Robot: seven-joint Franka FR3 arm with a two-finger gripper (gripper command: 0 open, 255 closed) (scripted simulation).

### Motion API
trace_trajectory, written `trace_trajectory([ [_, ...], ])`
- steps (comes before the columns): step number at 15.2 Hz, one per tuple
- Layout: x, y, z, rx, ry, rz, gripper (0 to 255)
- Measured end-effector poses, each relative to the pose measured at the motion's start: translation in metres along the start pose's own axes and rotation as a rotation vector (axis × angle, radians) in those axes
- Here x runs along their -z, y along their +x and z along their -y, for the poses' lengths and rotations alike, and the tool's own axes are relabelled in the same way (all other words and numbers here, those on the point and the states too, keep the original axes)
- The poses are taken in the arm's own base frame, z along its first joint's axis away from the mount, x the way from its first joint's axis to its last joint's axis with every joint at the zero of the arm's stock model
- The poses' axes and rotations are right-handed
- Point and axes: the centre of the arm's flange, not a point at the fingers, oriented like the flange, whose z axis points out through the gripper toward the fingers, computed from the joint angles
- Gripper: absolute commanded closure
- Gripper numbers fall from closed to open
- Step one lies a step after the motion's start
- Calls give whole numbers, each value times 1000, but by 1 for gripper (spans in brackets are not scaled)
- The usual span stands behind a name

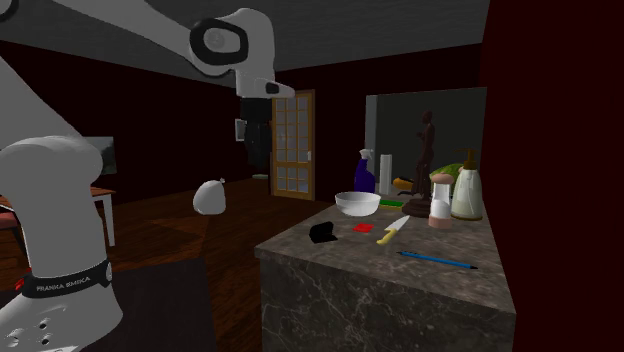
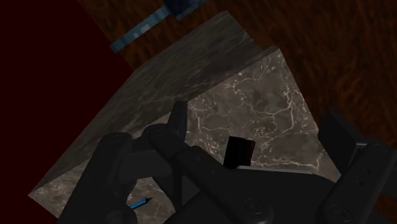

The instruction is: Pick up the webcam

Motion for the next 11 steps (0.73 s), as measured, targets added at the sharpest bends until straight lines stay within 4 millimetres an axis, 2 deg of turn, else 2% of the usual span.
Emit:
trace_trajectory([
  [11, -104, 95, -4, 14, 87, -83, 0],
])
